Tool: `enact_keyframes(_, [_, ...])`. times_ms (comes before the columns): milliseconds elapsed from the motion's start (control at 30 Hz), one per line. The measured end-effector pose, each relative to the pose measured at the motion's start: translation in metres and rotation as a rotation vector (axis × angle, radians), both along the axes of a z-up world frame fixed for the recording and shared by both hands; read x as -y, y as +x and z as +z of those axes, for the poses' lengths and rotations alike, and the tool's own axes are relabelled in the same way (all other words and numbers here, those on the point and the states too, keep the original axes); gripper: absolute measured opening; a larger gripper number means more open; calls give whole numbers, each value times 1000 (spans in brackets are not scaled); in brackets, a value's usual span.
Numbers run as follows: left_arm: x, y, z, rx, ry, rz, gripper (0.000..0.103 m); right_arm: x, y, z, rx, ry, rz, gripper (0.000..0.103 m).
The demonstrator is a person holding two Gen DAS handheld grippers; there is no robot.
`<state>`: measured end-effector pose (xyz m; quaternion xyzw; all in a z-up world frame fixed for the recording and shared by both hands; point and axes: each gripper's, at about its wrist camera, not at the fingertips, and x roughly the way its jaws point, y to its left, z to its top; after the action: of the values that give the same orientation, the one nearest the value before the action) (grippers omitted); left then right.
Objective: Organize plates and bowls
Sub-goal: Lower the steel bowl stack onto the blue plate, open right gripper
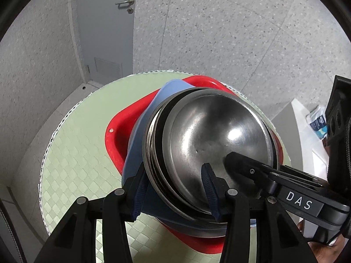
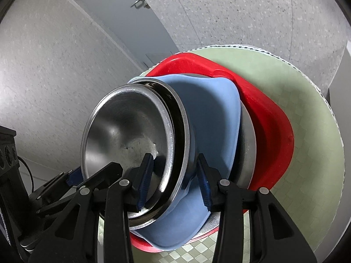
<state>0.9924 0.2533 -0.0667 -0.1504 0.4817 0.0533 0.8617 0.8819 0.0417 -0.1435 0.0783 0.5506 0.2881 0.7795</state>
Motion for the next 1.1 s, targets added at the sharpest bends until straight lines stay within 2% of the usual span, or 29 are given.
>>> enact_keyframes(533, [-2,-2,-3,5,14,1,44,-6,-7,4,41,-42,0,43])
enact_keyframes(933, [-6,-20,7,49,11,24,58,3,-16,15,80,-38,-9,52])
enact_keyframes(967, [-7,-23,8,54,15,27,62,3,-18,17,89,-43,-11,53])
enact_keyframes(1000, [-7,-26,10,60,30,42,71,6,-20,19,106,-57,-17,59])
enact_keyframes(1033, [-8,-30,11,64,47,61,75,8,-21,20,110,-51,-15,59])
enact_keyframes(1100, [-7,-37,12,70,50,70,79,11,-23,23,108,-38,-7,60])
